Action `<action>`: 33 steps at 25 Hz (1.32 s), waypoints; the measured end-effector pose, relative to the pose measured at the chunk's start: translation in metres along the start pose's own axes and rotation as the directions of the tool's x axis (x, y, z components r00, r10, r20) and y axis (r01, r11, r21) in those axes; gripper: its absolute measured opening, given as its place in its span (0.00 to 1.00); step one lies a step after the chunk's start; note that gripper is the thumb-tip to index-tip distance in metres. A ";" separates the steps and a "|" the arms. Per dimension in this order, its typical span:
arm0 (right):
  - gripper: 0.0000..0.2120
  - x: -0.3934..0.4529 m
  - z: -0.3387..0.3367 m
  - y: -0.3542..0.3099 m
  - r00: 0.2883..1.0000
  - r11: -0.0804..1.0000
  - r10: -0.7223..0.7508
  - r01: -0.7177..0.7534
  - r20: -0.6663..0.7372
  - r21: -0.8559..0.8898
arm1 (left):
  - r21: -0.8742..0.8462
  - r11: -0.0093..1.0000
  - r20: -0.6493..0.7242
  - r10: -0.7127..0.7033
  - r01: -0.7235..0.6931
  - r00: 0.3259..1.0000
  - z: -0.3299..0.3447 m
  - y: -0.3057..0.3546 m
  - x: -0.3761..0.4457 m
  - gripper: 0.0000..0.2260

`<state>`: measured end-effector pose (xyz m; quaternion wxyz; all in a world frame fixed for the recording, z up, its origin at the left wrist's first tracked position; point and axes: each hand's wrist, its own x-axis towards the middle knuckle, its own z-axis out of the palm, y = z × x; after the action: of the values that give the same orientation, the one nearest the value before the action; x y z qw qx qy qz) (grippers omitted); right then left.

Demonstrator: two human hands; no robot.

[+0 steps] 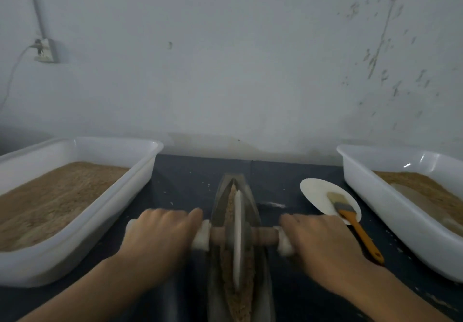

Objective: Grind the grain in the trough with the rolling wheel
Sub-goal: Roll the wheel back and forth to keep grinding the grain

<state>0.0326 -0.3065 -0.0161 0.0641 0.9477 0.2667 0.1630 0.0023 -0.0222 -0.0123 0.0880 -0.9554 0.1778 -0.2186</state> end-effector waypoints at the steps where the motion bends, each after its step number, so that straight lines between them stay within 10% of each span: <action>1: 0.22 -0.016 -0.007 -0.003 0.997 0.998 -0.063 0.063 -0.051 -0.011 | -0.018 0.997 -0.054 0.071 -0.072 0.996 -0.006 0.003 -0.017 0.22; 4: 0.29 -0.035 -0.019 -0.004 0.978 0.993 -0.116 0.111 -0.173 -0.035 | 0.012 0.991 -0.120 0.131 -0.130 0.984 -0.009 0.000 -0.034 0.26; 12: 0.09 0.091 -0.001 0.014 0.988 0.979 0.136 -0.145 -0.069 -0.140 | 0.046 0.974 0.022 -0.223 0.222 0.975 0.028 -0.022 0.069 0.09; 22: 0.12 -0.030 -0.022 0.000 0.951 0.996 0.077 -0.086 0.300 0.018 | 0.130 0.982 -0.105 0.152 -0.138 0.983 -0.020 0.001 -0.024 0.23; 28: 0.12 0.068 0.003 0.013 0.994 0.976 0.103 -0.110 -0.045 -0.188 | 0.081 0.984 0.020 -0.158 0.156 0.987 0.031 -0.031 0.067 0.14; 33: 0.11 0.066 -0.011 0.007 0.998 0.977 0.060 -0.063 -0.020 -0.203 | -0.050 0.982 0.129 -0.172 0.180 0.977 0.027 -0.029 0.046 0.14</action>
<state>0.0851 -0.2777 0.0143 0.1536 0.9429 0.2197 0.1979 0.0622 -0.0106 -0.0114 0.0495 -0.9814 0.0932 -0.1602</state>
